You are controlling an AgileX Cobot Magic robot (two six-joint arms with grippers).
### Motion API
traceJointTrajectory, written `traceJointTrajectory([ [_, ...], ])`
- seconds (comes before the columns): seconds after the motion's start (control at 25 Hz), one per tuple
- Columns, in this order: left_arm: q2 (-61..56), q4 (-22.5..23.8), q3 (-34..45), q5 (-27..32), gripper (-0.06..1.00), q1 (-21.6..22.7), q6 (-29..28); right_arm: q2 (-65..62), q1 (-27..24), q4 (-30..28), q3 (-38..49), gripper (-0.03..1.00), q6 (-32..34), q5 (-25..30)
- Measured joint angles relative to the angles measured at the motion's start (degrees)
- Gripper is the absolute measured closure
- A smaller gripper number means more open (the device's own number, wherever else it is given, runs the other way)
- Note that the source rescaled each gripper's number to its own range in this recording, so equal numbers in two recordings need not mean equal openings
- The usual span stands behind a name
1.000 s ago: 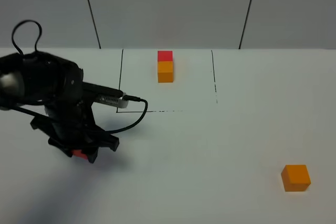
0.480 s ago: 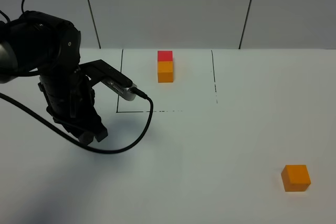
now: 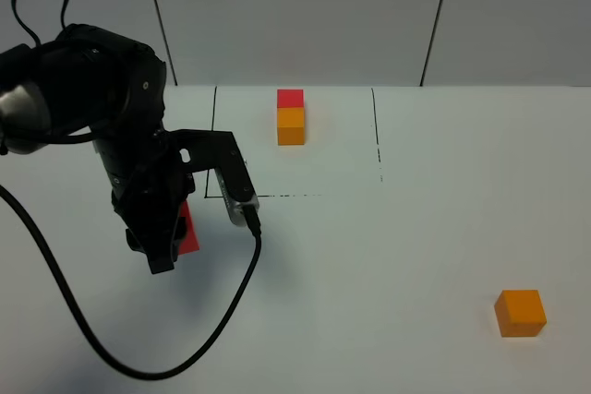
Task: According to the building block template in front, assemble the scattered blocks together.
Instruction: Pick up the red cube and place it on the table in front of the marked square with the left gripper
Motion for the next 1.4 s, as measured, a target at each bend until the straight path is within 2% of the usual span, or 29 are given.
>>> traceJointTrajectory([
  [0.16,0.1,0.0,-0.1,-2.1,0.94,-2.2,5.3,0.0,0.0,0.0,0.0,0.18,0.0,0.0],
  [0.32,1.7,0.0,-0.8,-3.1,0.94,-2.6,7.1,0.0,0.0,0.0,0.0,0.18,0.0,0.0],
  [0.76,11.1,-4.1,-12.8,0.3,0.94,-2.8,8.3,0.0,0.0,0.0,0.0,0.18,0.0,0.0],
  [1.16,18.9,-4.1,-23.0,3.2,0.94,-7.5,7.2,0.0,0.0,0.0,0.0,0.18,0.0,0.0],
  [1.4,21.8,-3.8,-24.4,3.7,0.94,-7.9,5.6,0.0,0.0,0.0,0.0,0.18,0.0,0.0],
])
